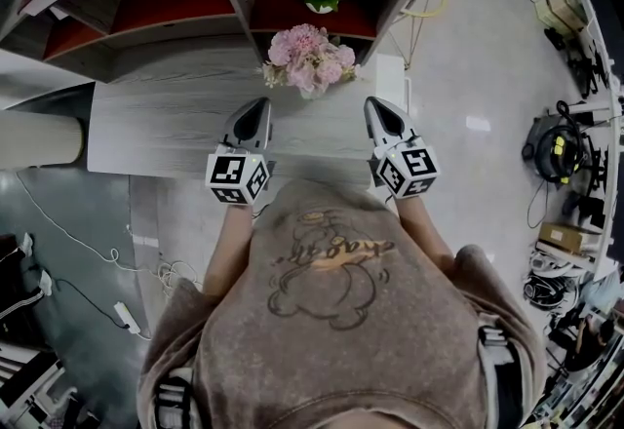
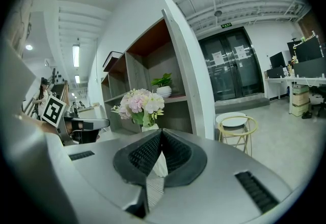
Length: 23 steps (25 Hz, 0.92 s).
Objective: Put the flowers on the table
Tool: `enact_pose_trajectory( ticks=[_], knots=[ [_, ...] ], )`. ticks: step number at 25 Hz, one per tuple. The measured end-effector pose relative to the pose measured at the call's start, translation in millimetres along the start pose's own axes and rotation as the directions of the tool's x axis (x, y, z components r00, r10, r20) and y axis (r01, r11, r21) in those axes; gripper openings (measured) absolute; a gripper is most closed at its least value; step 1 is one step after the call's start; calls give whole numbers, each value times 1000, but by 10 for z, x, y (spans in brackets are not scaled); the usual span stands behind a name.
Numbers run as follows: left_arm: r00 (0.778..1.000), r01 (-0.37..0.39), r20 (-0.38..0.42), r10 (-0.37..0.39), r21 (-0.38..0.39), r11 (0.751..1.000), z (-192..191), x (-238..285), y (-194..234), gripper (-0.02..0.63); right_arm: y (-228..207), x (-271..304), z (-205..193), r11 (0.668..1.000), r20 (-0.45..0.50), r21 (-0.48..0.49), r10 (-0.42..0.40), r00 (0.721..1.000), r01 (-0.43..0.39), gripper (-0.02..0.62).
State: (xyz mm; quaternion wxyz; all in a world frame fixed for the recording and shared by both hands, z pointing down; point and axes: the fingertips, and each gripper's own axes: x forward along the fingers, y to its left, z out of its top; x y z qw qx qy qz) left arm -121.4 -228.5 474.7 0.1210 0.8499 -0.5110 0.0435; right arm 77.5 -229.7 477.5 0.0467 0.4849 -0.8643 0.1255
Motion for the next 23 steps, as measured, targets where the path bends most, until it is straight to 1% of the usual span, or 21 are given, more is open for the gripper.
enact_pose_trajectory(
  ticks=[23],
  knots=[
    [1000, 17, -9, -17, -12, 1000, 0, 98, -6, 18, -46, 61, 22, 1000, -3, 1, 9, 1000, -9, -5]
  ],
)
